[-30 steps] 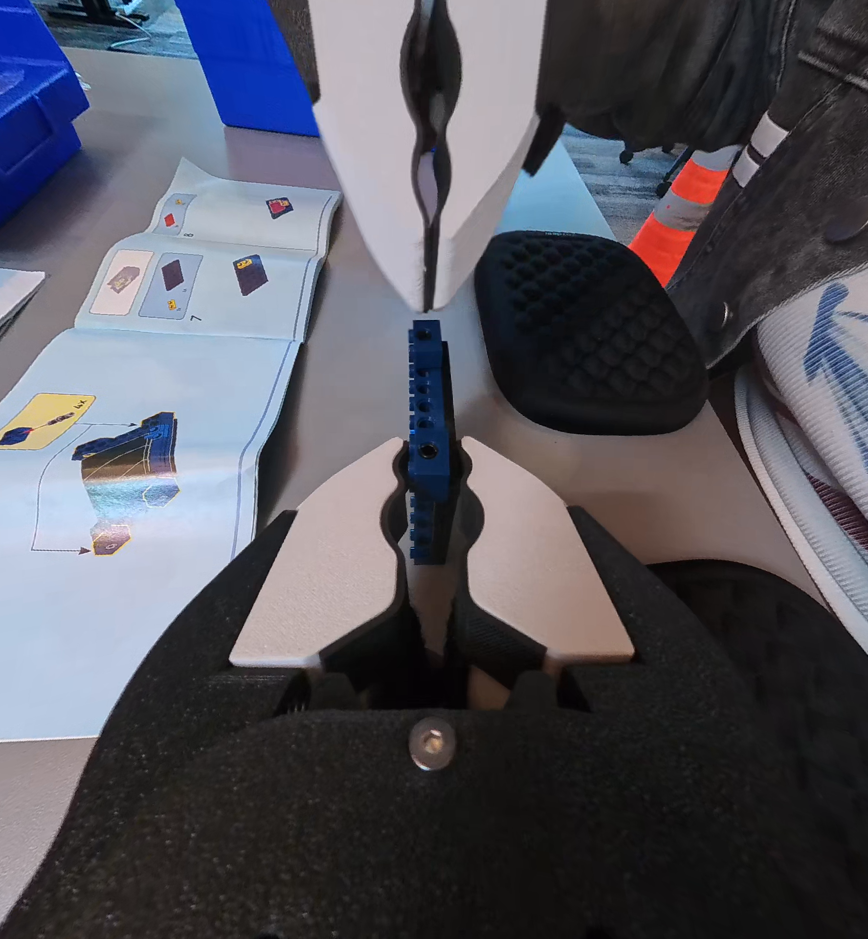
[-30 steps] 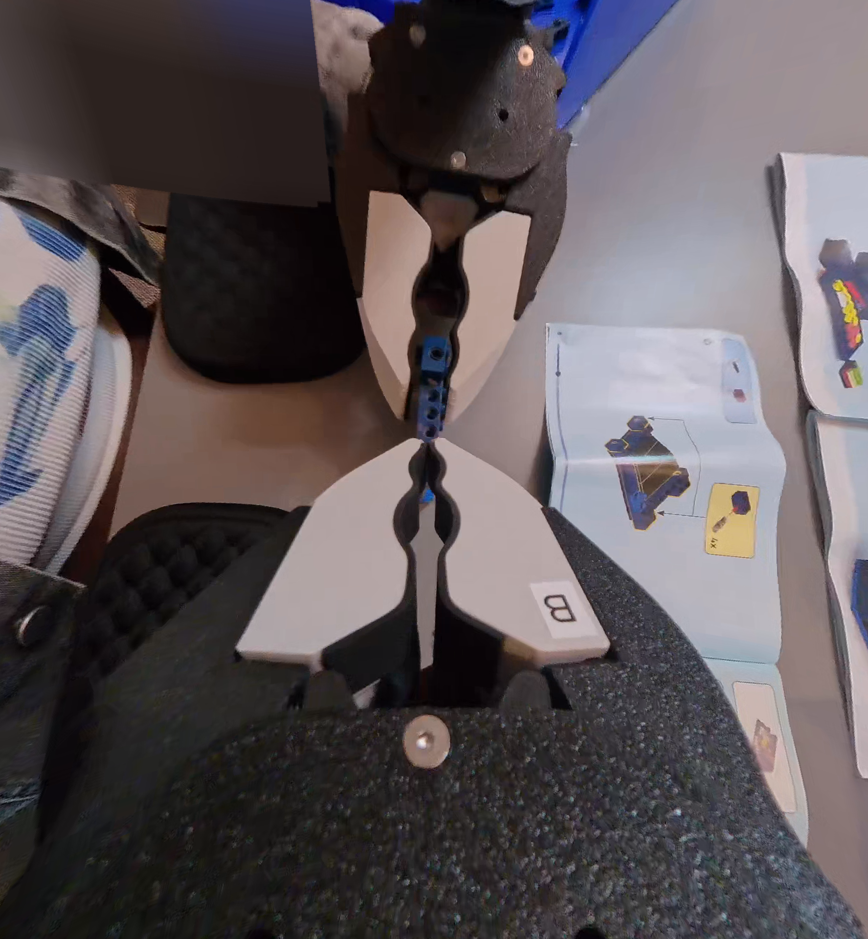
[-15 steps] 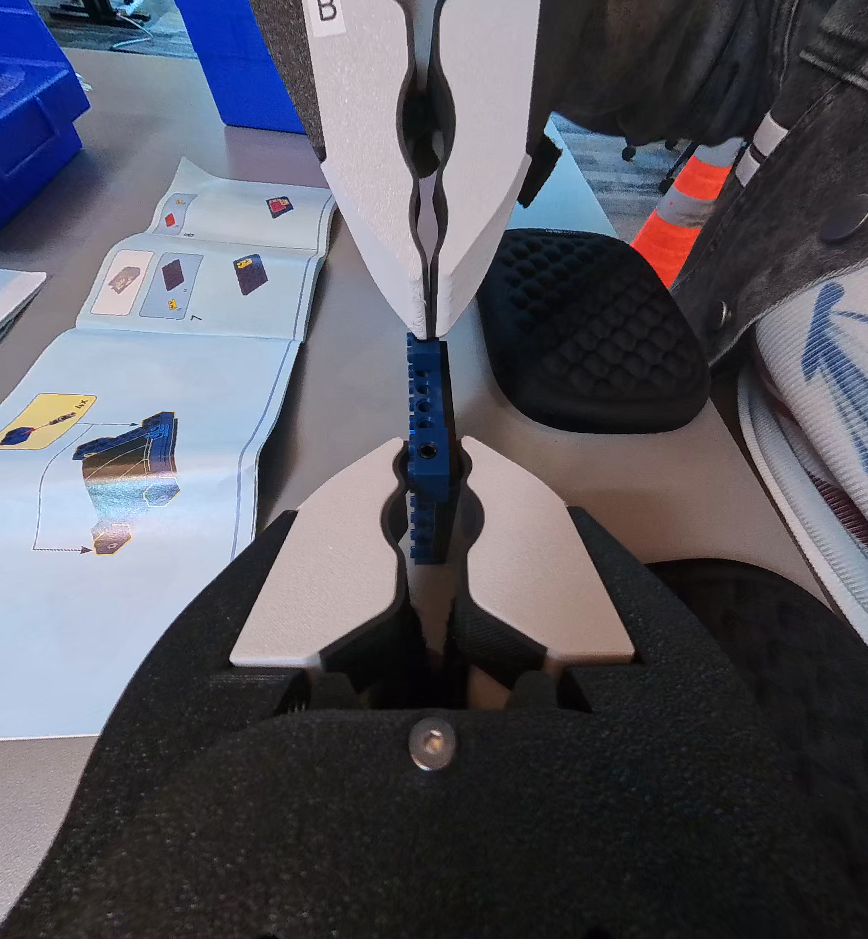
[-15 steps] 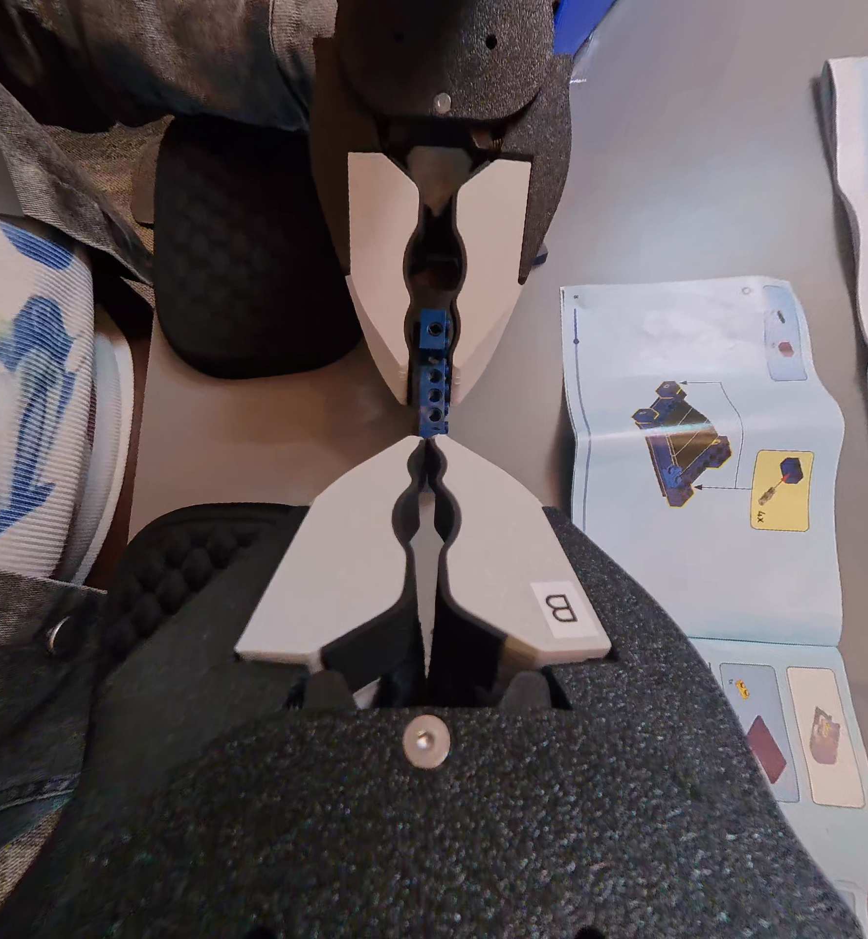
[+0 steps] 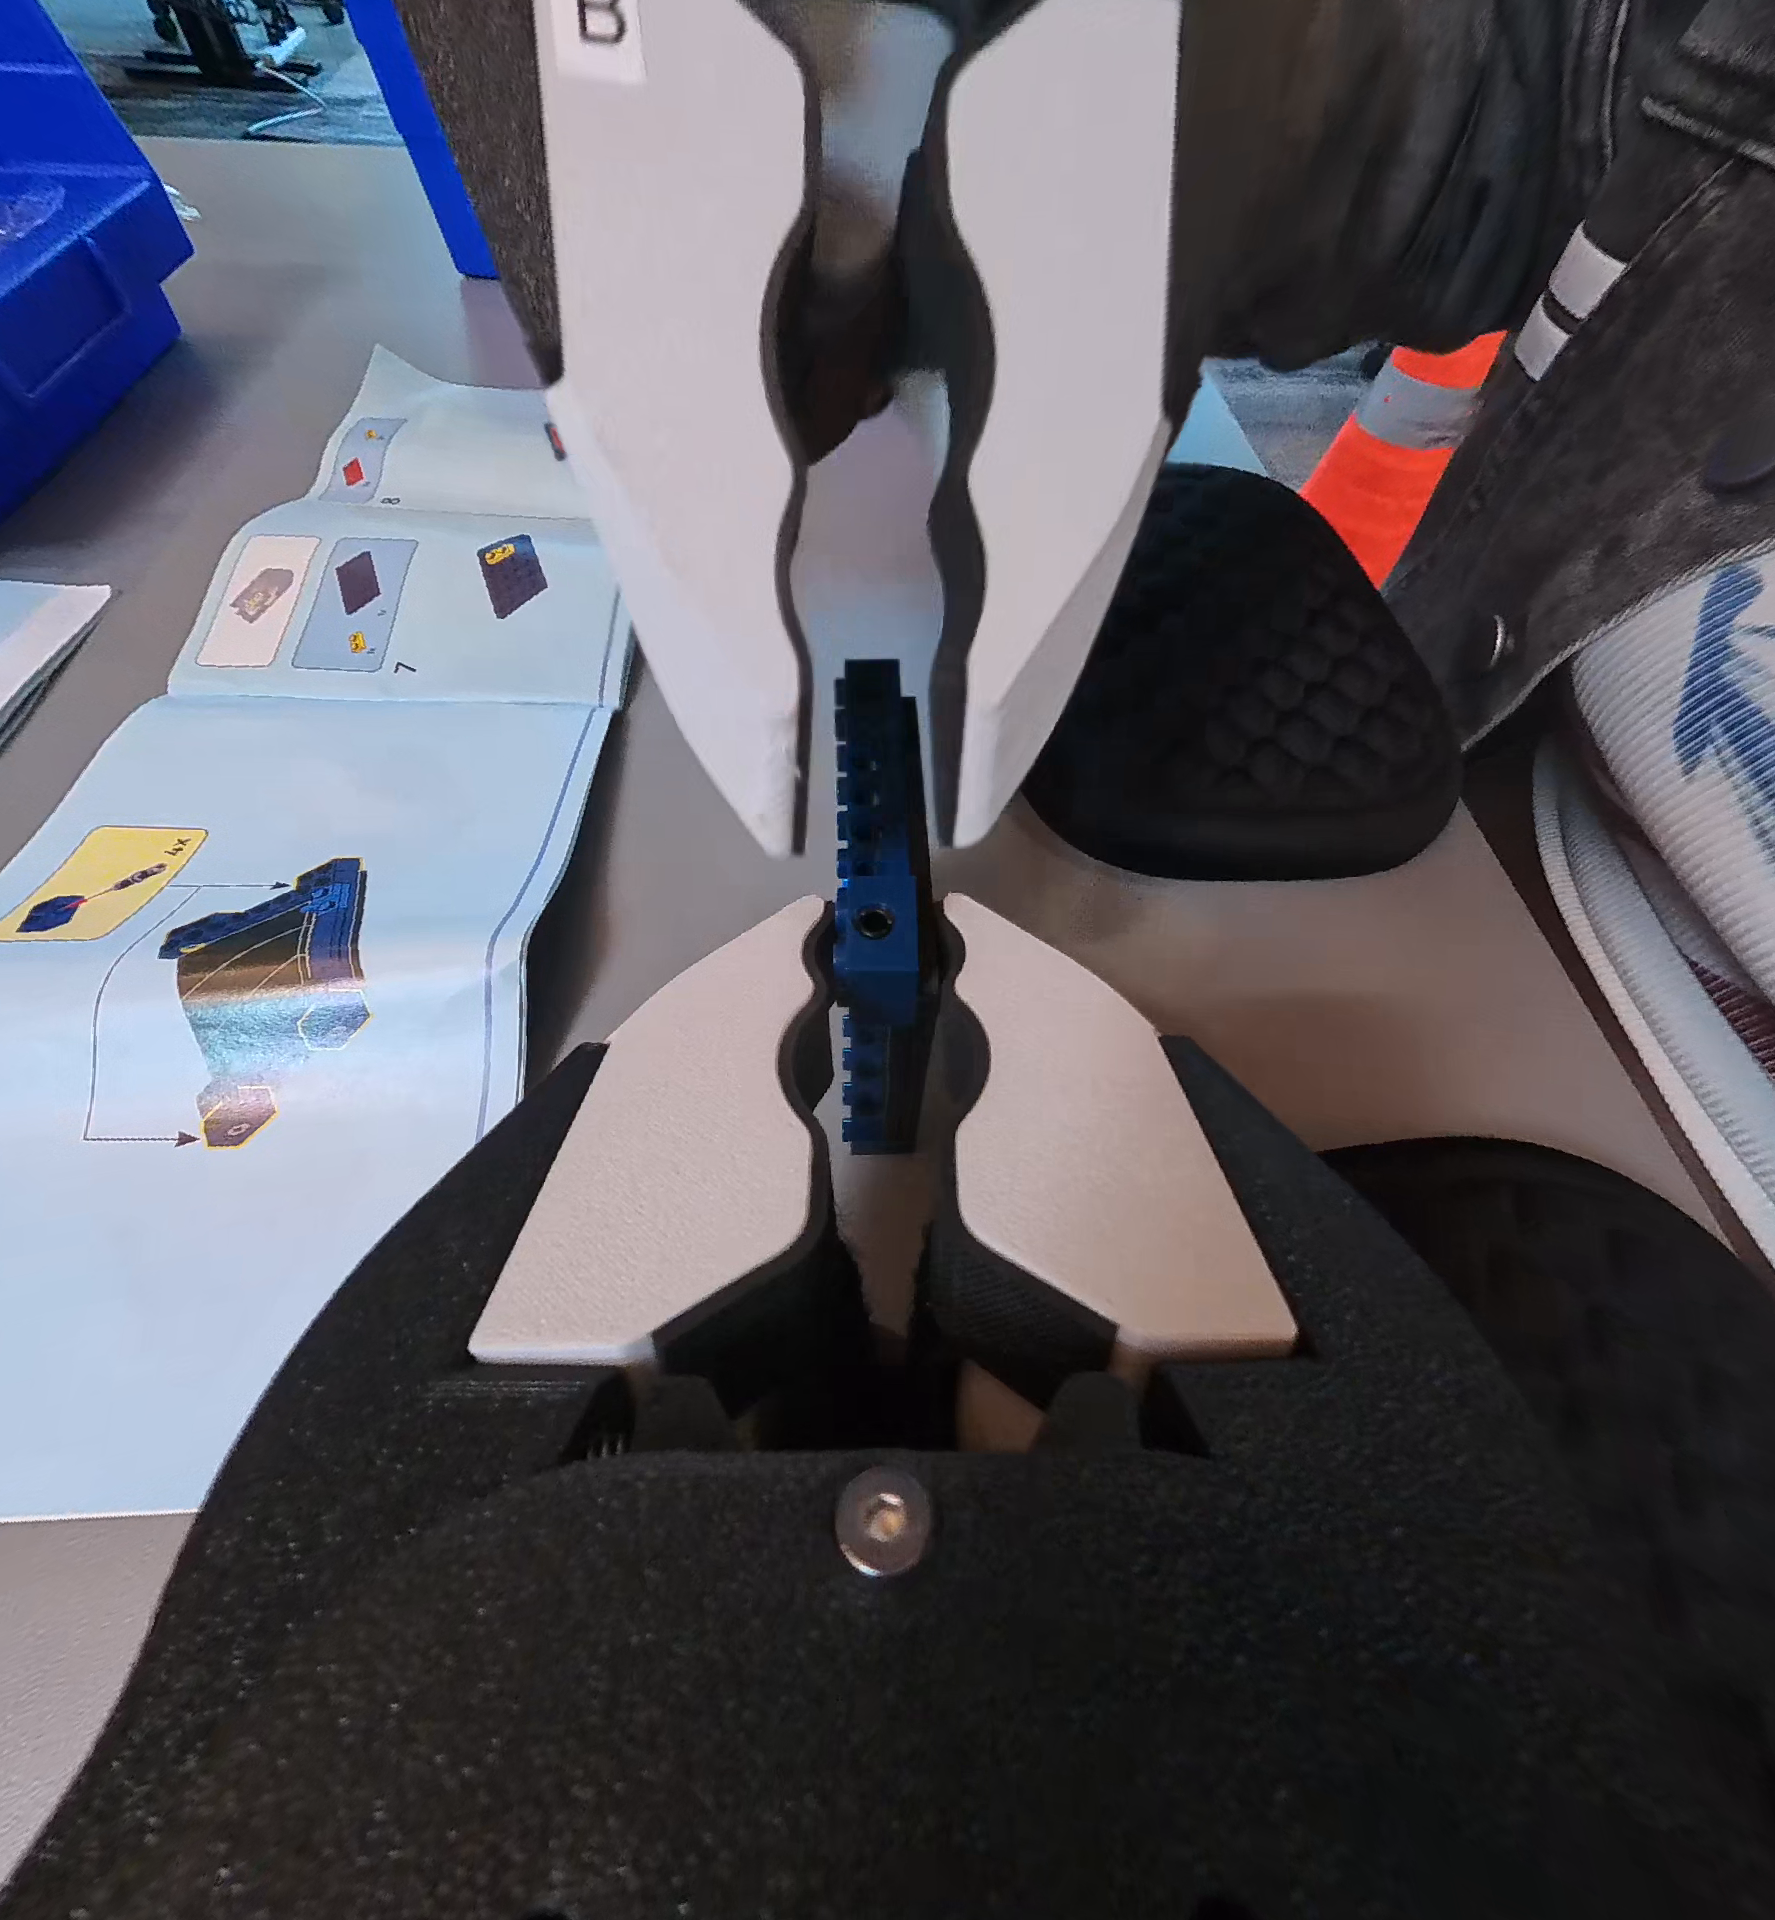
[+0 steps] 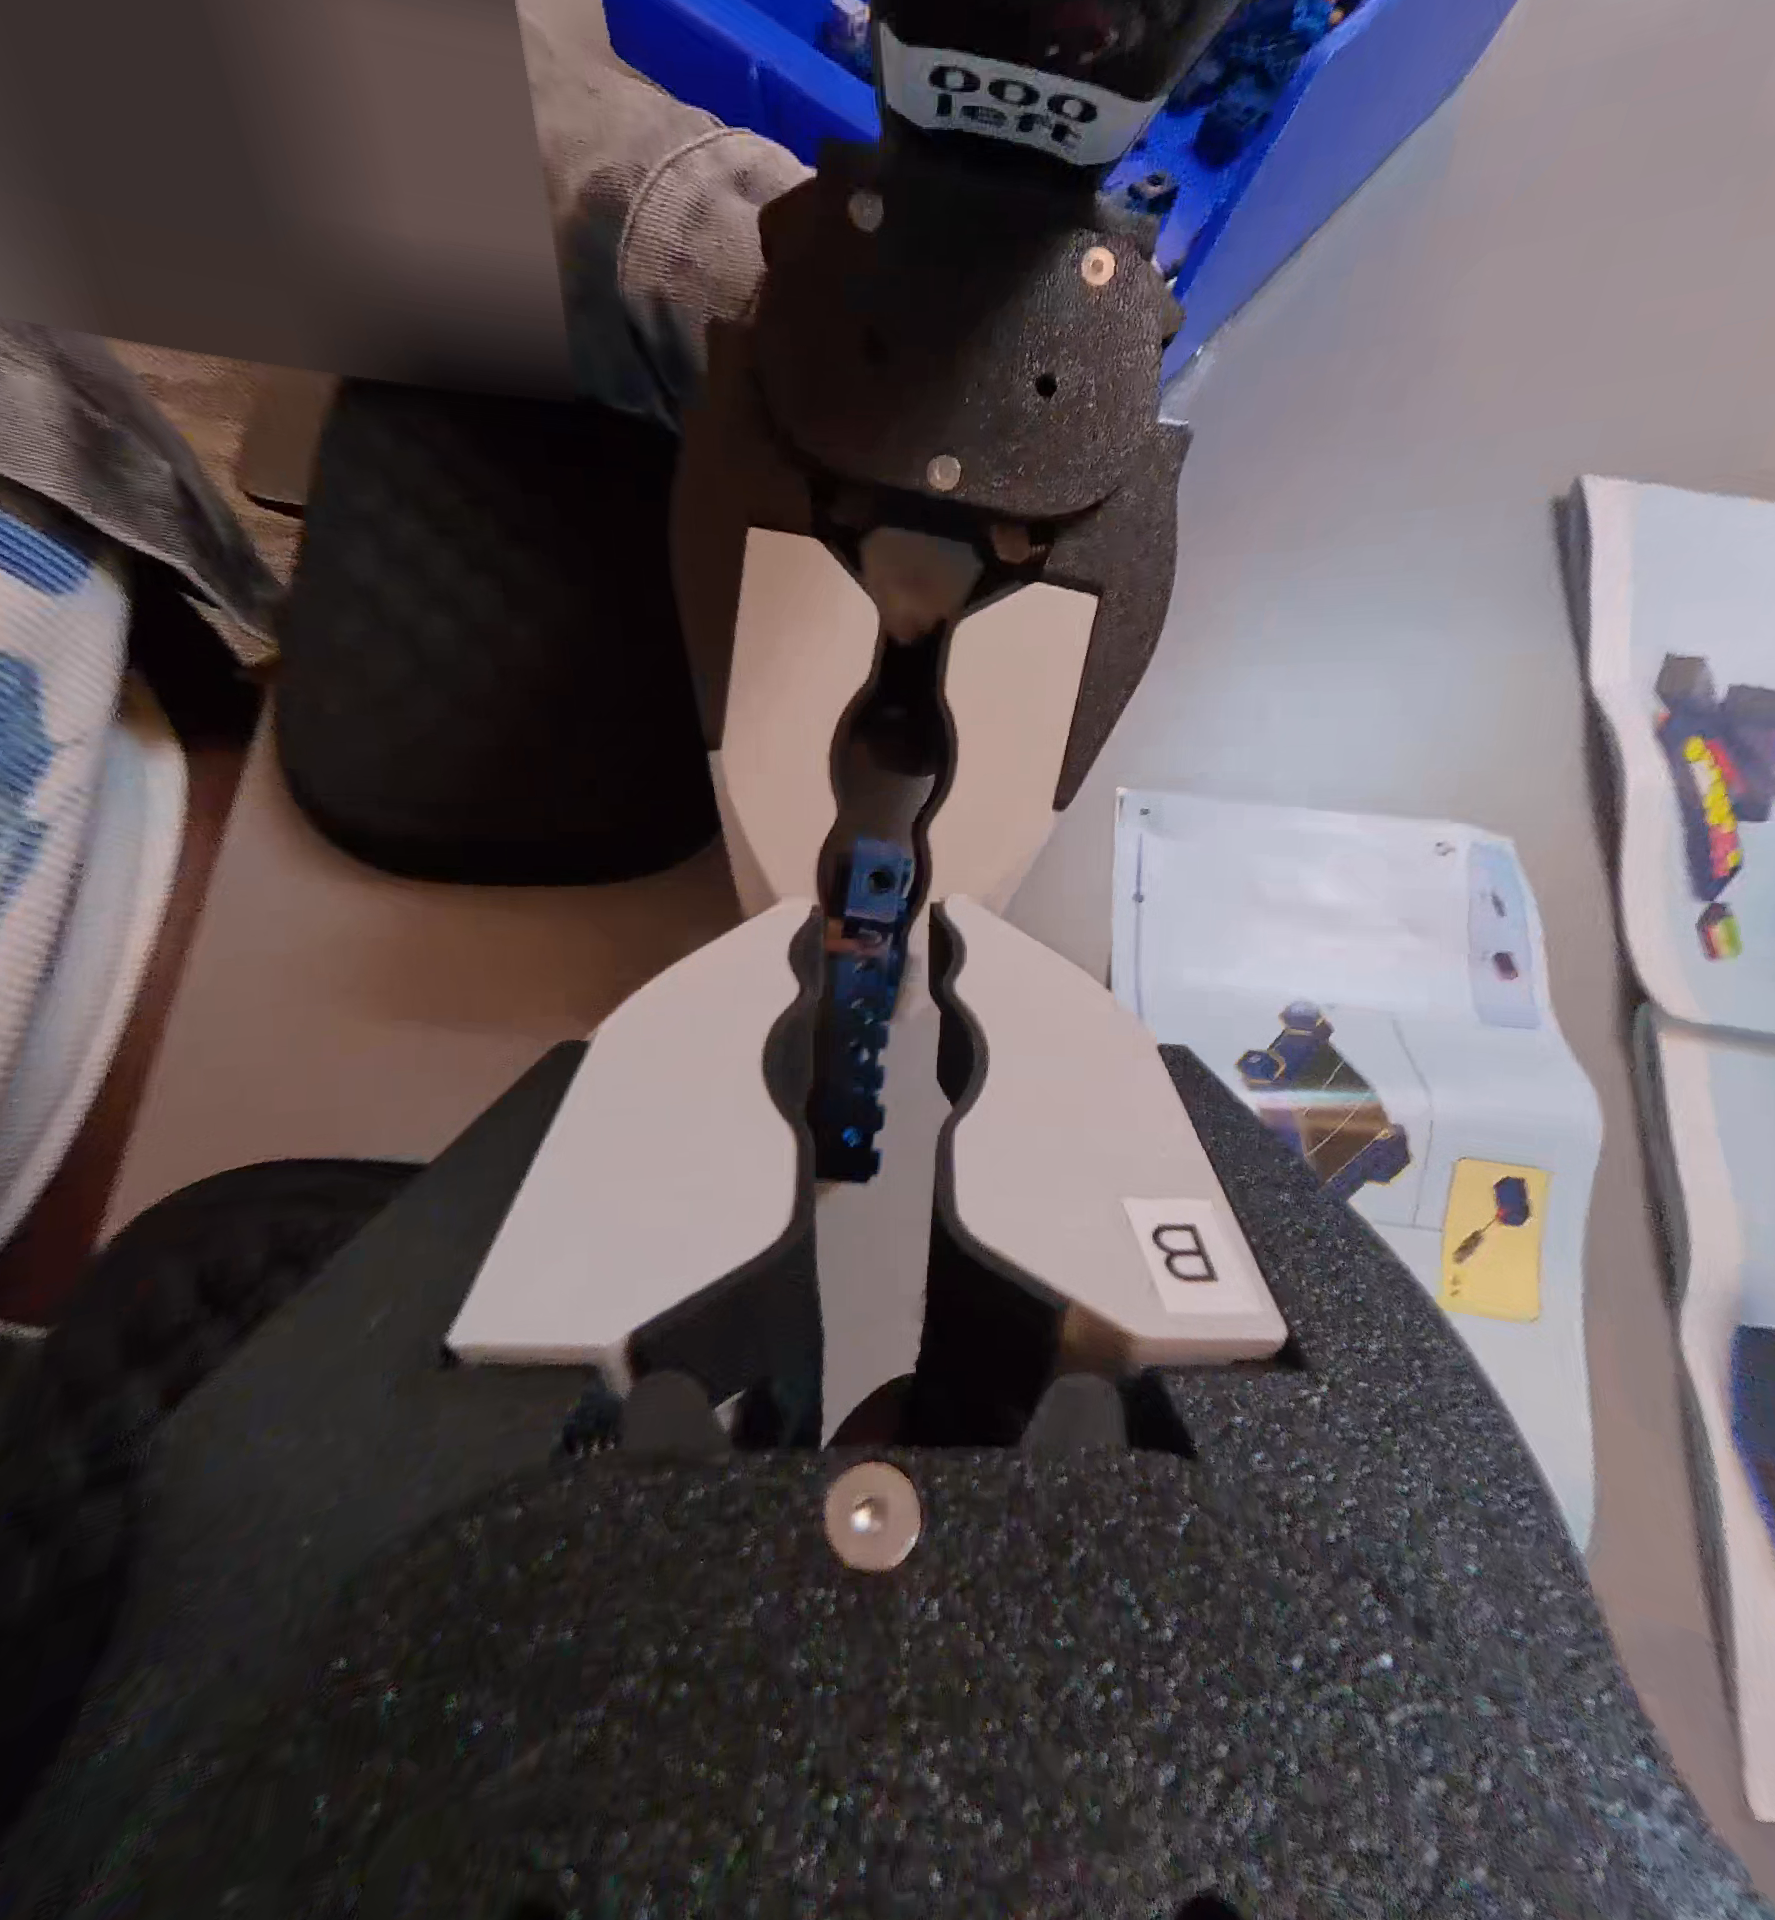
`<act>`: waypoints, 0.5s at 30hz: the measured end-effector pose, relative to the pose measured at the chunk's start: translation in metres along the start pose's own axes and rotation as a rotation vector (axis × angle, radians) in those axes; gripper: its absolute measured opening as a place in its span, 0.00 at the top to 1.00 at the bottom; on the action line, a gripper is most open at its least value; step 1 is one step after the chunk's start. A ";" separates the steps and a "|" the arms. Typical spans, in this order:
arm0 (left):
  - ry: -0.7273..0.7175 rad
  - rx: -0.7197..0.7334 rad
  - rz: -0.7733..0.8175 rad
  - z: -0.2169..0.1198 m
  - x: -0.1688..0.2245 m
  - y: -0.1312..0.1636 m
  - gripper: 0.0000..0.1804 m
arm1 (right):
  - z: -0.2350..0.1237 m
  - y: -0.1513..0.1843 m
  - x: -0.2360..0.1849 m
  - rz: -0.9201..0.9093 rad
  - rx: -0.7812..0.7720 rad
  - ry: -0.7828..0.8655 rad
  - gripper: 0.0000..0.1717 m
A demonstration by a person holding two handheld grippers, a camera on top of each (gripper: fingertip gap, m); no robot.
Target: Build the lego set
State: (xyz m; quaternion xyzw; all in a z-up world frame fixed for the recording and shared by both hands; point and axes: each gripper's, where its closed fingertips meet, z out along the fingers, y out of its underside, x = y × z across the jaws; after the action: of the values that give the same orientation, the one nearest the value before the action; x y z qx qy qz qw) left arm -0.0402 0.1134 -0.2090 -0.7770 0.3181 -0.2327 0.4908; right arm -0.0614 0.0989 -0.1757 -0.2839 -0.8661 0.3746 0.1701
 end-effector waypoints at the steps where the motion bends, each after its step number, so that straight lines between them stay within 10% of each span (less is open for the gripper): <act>1: 0.002 -0.002 -0.002 0.000 0.000 0.000 0.92 | 0.002 -0.002 0.000 0.002 0.016 -0.008 0.90; 15: 0.018 -0.055 -0.004 0.004 0.002 0.007 0.93 | 0.009 -0.001 -0.004 0.089 -0.022 -0.086 1.00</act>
State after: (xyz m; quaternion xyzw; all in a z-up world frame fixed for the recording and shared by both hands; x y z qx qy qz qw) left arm -0.0378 0.1118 -0.2165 -0.7887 0.3274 -0.2316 0.4660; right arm -0.0630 0.0909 -0.1815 -0.3076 -0.8631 0.3843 0.1127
